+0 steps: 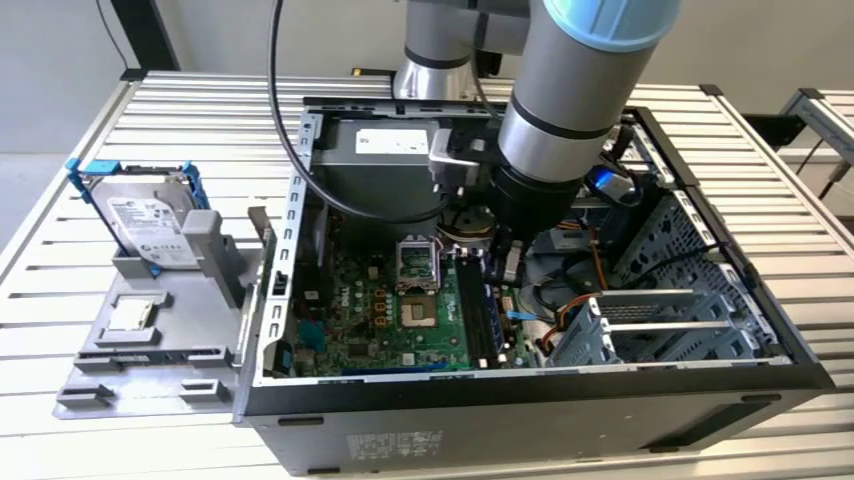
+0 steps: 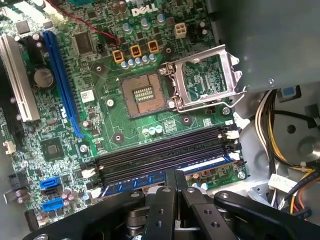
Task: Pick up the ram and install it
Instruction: 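Press down the ram until it locks into place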
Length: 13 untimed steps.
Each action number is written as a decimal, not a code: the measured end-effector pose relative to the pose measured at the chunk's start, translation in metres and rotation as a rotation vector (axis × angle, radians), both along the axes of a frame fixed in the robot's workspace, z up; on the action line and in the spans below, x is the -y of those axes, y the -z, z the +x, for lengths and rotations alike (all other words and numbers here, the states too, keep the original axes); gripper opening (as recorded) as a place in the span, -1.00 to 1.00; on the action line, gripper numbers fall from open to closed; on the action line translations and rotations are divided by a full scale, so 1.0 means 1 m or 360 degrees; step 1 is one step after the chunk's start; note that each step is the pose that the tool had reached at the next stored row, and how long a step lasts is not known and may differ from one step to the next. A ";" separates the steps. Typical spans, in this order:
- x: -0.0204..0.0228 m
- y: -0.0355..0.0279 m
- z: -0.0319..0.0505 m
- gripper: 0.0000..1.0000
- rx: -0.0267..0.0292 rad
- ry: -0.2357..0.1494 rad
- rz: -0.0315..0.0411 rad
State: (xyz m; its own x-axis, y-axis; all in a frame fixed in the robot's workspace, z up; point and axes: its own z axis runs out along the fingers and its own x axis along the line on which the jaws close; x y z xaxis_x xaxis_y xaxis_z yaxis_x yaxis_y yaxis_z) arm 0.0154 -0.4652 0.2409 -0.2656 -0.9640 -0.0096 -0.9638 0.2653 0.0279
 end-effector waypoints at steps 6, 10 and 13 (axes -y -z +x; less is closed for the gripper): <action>0.0000 0.0000 0.0003 -1.00 0.00011 -0.0046 0.0000; -0.0002 0.0035 0.0004 -1.00 0.00093 -0.0048 0.0000; -0.0005 0.0083 0.0005 -1.00 0.00133 -0.0110 0.0000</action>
